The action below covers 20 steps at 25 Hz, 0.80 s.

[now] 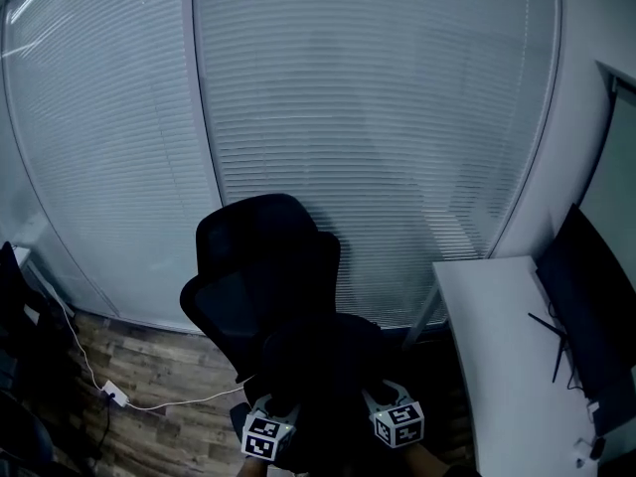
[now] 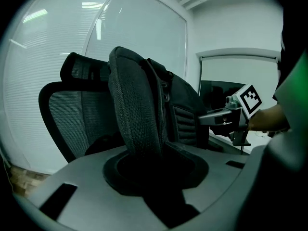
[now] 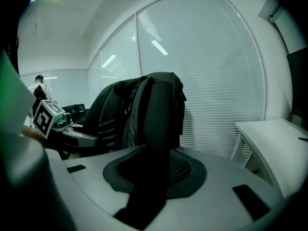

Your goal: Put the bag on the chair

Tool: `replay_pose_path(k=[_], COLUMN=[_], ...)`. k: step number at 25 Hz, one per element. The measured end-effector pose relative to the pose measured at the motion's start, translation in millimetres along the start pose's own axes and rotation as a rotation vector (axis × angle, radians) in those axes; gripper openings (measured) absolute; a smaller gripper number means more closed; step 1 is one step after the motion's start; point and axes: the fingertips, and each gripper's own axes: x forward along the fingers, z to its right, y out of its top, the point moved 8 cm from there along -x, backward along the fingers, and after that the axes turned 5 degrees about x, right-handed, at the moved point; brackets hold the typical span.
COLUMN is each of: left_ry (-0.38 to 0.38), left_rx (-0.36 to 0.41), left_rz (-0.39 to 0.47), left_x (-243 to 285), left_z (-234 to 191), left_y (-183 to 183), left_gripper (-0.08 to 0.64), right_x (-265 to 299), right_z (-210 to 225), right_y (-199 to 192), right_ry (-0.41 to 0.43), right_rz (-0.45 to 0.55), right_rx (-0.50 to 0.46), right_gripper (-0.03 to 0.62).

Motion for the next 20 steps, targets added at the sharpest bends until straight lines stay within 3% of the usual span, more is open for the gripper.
replay_pose_path(k=[9,20], left_ry=[-0.107,-0.197], left_rx=[0.018,0.012], left_rz=[-0.058,-0.139], left_x=[72.3,147.1], left_z=[-68.6,-100.4], left_y=[-4.0,-27.2], left_gripper=[0.141,0.167], right_x=[74.7,128.1], right_z=[17.8,51.0], right_y=[-4.1,-33.4], right_ry=[-0.104,-0.215], right_rz=[-0.05,-0.137], right_rx=[0.088,0.196], right_gripper=[0.121,0.124])
